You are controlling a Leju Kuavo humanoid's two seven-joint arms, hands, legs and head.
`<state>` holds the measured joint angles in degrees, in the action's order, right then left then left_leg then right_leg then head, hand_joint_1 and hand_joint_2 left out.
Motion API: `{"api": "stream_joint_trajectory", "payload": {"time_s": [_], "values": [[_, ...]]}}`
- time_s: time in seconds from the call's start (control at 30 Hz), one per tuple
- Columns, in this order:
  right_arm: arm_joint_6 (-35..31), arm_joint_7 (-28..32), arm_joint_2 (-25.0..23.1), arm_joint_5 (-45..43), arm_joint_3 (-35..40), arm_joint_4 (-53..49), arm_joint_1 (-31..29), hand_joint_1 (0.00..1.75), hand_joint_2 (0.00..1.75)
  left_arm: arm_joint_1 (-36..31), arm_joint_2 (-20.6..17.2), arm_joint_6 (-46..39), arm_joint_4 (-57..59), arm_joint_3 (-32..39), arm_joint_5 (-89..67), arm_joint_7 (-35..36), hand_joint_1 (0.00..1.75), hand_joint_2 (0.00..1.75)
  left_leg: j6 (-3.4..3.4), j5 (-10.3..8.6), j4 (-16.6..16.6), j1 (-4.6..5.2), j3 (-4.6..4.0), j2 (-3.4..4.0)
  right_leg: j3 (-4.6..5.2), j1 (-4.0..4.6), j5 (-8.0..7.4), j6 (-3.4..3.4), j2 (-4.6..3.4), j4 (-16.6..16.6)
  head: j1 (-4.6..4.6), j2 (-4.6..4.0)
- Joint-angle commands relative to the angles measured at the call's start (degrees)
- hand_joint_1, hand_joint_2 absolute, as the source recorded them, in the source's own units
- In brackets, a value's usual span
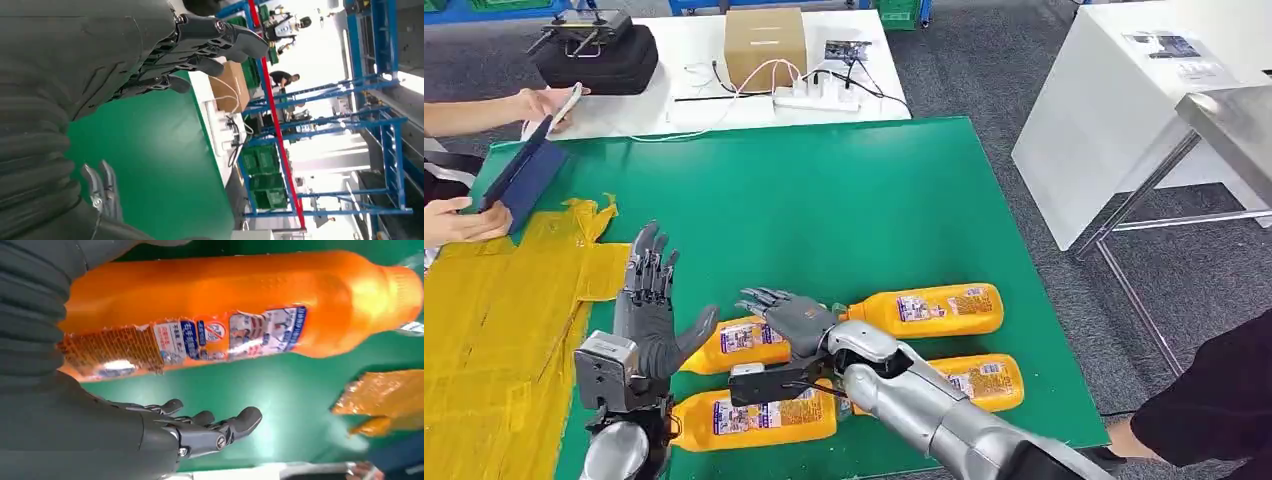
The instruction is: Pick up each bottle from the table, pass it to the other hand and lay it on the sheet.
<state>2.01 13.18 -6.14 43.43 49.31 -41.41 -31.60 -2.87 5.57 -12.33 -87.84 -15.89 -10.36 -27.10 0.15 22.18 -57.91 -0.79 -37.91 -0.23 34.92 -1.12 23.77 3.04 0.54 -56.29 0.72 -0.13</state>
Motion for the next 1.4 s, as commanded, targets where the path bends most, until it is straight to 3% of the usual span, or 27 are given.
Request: {"api": "stream_joint_trajectory", "payload": {"time_s": [0.03,0.13,0.8,1.0,1.07,1.2,1.23,1.27,1.3,1.33,1.4], "values": [[0.35,-6.33,-3.16,4.70,8.08,17.60,-6.98,0.00,1.75,-4.22,-1.53,-0.37,6.12,-3.97,0.86,0.22,0.00,1.75,0.01,0.02,0.04,0.01,0.18,0.02,-0.17,0.00,0.03,-0.10,-0.02,0.02,0.00,0.00],[0.63,-10.62,-4.21,7.46,10.19,20.93,-7.34,0.00,1.75,-4.58,-1.14,-0.80,6.83,-4.30,1.05,0.52,0.00,1.75,0.01,0.01,0.04,0.00,0.15,0.02,-0.14,0.02,0.01,-0.09,-0.02,0.02,0.00,0.00],[0.45,-10.86,-4.46,7.57,10.14,21.52,-7.18,0.00,1.75,-4.65,-1.04,-0.86,6.98,-4.38,1.05,0.54,0.00,1.75,0.03,0.03,0.07,0.02,0.58,-0.08,-0.49,0.00,0.08,-0.14,0.10,0.05,0.00,0.00],[-1.62,-17.50,-5.29,10.41,10.65,23.37,-6.89,0.03,1.75,-4.35,-0.46,-1.35,7.16,-3.88,1.11,0.81,0.00,1.75,0.02,0.01,0.07,0.00,0.55,-0.05,-0.47,0.01,0.05,-0.11,0.07,0.07,0.00,0.00],[-4.31,-17.44,-5.07,9.52,9.00,22.72,-6.45,0.80,1.75,-4.12,-0.35,-1.30,6.85,-3.87,1.17,0.78,0.00,1.75,0.03,0.05,0.09,0.00,0.70,-0.08,-0.64,0.02,0.10,-0.18,0.10,0.09,0.00,0.00],[-4.31,-17.44,-5.07,9.52,9.00,22.72,-6.45,0.80,1.75,-4.12,-0.35,-1.30,6.85,-3.87,1.17,0.78,0.00,1.75,0.03,0.05,0.09,0.00,0.70,-0.08,-0.64,0.02,0.10,-0.18,0.10,0.09,0.00,0.00],[-4.31,-17.44,-5.07,9.52,9.00,22.72,-6.45,0.91,1.75,-4.12,-0.35,-1.30,6.85,-3.87,1.17,0.78,0.00,1.75,0.01,0.00,0.06,-0.01,0.53,-0.06,-0.45,0.02,0.04,-0.09,0.09,0.07,0.00,0.00],[-6.70,-17.27,-4.82,9.74,8.40,22.16,-6.18,1.43,1.75,-3.85,-0.33,-1.37,6.41,-3.85,1.09,0.82,0.00,1.75,0.03,0.03,0.07,-0.01,0.64,-0.10,-0.58,0.03,0.08,-0.15,0.13,0.08,0.00,0.00],[-9.31,-16.91,-4.63,9.33,7.26,21.48,-5.71,1.75,1.75,-3.53,-0.34,-1.42,5.92,-3.83,1.01,0.87,0.00,1.75,0.02,0.03,0.07,-0.02,0.62,-0.06,-0.54,0.03,0.06,-0.14,0.09,0.08,0.00,0.00],[-33.05,-10.77,-2.39,4.08,-7.59,10.77,1.68,1.75,1.75,-0.66,-0.54,-1.55,1.81,-3.02,0.30,1.46,0.00,1.75,0.02,0.01,0.07,-0.02,0.63,-0.07,-0.55,0.03,0.05,-0.13,0.10,0.09,0.00,0.00],[-34.15,-10.12,-1.78,3.83,-9.63,8.04,3.19,1.75,1.75,-0.32,-0.54,-1.59,1.57,-2.87,0.20,1.54,0.00,1.75,0.03,0.05,0.05,-0.02,0.57,-0.05,-0.54,0.04,0.06,-0.11,0.07,0.09,0.00,0.00]]}}
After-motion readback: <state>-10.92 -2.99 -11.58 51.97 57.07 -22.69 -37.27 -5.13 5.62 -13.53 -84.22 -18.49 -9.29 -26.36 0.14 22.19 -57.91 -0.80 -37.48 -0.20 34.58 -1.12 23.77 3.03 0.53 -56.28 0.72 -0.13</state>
